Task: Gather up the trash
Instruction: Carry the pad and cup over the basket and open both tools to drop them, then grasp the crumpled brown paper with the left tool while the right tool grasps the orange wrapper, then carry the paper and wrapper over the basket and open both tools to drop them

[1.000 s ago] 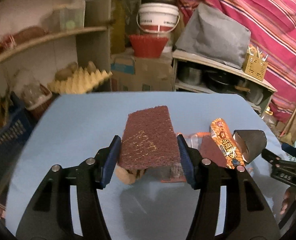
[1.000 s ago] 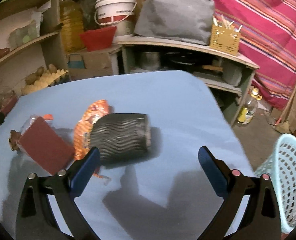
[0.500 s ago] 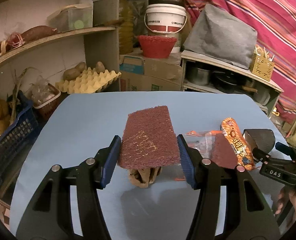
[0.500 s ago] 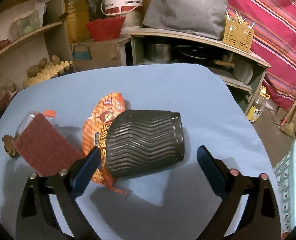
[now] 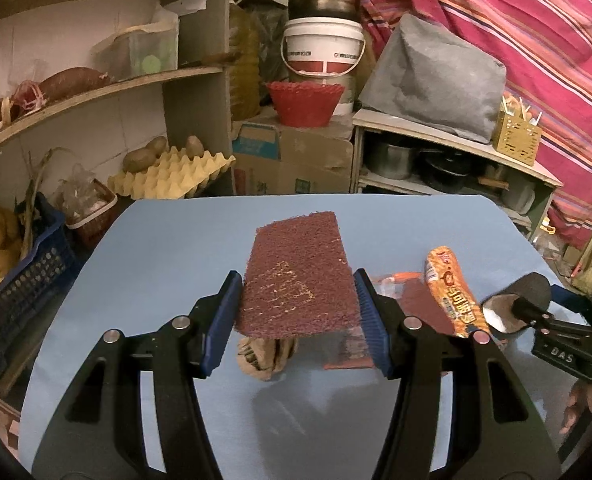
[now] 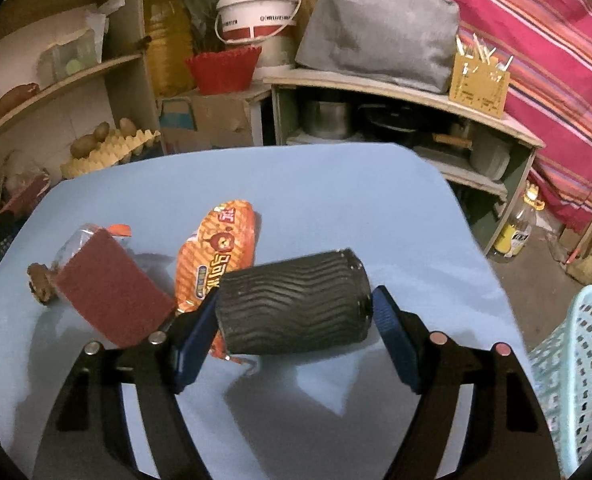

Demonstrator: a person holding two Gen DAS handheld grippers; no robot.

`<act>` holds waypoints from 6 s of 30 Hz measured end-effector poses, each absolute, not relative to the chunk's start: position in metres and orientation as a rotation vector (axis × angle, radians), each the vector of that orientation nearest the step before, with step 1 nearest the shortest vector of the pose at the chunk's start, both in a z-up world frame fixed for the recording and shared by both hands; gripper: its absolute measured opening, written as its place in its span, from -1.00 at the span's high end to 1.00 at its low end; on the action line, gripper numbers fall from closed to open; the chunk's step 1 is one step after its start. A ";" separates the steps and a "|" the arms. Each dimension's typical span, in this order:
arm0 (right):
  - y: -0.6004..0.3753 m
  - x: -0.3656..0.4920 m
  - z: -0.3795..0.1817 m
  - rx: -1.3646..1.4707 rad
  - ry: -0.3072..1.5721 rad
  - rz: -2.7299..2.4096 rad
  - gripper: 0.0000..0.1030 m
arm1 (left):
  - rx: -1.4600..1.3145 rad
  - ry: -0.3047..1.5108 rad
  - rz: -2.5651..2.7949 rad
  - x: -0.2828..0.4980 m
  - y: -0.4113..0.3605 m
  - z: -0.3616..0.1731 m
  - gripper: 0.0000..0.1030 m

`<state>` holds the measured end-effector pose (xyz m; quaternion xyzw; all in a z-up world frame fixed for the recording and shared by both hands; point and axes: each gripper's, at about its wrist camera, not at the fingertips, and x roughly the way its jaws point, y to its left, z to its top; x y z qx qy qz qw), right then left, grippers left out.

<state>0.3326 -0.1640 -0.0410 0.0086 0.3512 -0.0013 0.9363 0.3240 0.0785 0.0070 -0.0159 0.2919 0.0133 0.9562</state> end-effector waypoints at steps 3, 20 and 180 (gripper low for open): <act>-0.177 0.322 -0.030 0.022 0.689 -0.009 -0.36 | -0.027 0.580 0.018 0.321 0.067 0.011 -0.08; -0.283 0.259 0.006 0.076 0.614 -0.108 -0.36 | 0.036 0.552 -0.128 0.301 -0.042 0.019 -0.08; -0.309 0.238 0.003 0.089 0.651 -0.099 0.80 | 0.015 0.535 -0.234 0.296 -0.087 0.026 0.27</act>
